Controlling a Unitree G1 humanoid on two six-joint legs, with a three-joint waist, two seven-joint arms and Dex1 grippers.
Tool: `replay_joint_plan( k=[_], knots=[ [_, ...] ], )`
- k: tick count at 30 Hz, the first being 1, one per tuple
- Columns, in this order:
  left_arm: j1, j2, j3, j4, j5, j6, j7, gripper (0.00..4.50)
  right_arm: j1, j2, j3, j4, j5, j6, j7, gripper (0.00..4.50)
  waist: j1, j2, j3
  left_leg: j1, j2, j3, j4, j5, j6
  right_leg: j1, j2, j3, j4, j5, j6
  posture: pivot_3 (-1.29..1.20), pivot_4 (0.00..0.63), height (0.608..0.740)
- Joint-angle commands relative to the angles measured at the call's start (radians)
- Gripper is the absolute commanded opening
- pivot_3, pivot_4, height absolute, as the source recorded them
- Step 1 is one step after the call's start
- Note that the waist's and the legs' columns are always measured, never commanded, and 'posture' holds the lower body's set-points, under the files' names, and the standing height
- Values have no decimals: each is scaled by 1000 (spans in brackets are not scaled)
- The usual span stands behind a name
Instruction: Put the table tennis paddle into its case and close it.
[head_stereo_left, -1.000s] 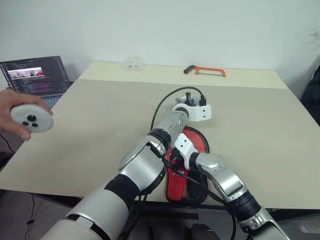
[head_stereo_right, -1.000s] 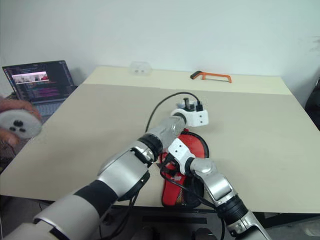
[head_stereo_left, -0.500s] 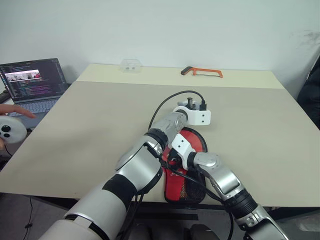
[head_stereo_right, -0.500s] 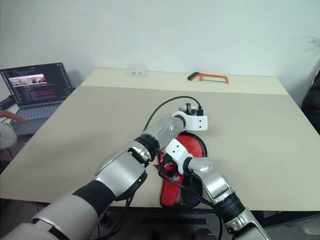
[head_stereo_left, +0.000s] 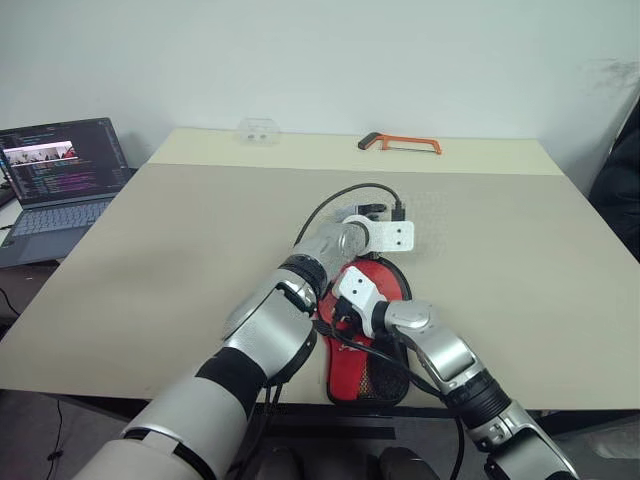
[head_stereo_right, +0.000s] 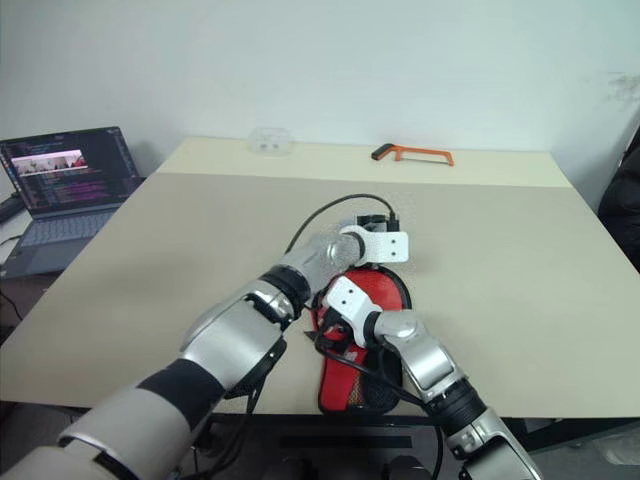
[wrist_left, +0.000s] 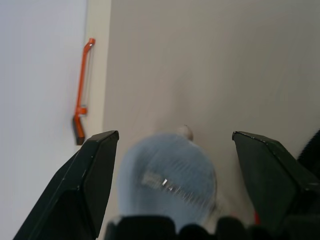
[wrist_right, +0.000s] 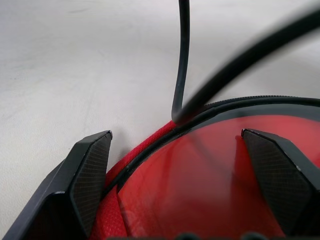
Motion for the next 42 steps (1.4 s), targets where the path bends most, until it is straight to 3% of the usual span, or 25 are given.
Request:
replay_joint_plan(
  k=[1,9,15,19,23,28,33,36,42],
  knots=[
    [-64,64,95,-65,-109,-48,-137,3975,37,-28,35,81,-28,24,21,4500,0,0,0,0,0,0,0,0,0,0,0,0,0,0,0,0,150,740],
    [-55,224,237,-188,-289,-110,-396,3975,17,-31,-34,64,27,58,44,4500,2,0,0,0,0,0,0,0,0,1,0,0,0,0,0,0,150,740],
    [96,402,329,-415,-449,-106,-609,3975,-6,-25,-118,-6,120,120,64,4500,1,2,1,-1,1,0,0,0,0,0,0,-1,0,0,0,0,150,740],
    [234,506,391,-623,-540,5,-676,3975,-42,-32,-223,-150,233,304,57,4500,2,2,8,-2,1,0,1,0,0,-1,0,-1,1,1,-2,0,150,740],
    [429,538,412,-897,-617,159,-699,3975,-82,-109,-342,-334,373,498,86,4500,8,3,12,-5,1,-1,2,0,0,-2,-2,-2,1,3,-4,0,150,740],
    [663,453,387,-1211,-655,363,-589,3975,-186,-260,-467,-363,472,590,116,4500,14,2,14,-7,1,-2,4,0,0,-3,-3,-3,1,3,-5,0,150,740],
    [843,310,299,-1364,-616,461,-441,3975,-354,-325,-472,-140,436,473,128,4500,12,2,14,-7,1,-1,5,0,0,-3,-2,-1,1,3,-5,0,150,740],
    [883,245,240,-1338,-552,493,-342,3975,-506,-261,-429,156,336,281,69,4500,1,3,15,-6,1,-1,6,1,1,-3,0,0,2,3,-5,0,150,740],
    [911,211,190,-1304,-494,529,-256,3975,-779,-97,-426,830,169,-137,-164,4500,-17,2,15,-3,1,0,4,1,1,-2,-1,1,1,3,-5,0,150,740]
  ],
)
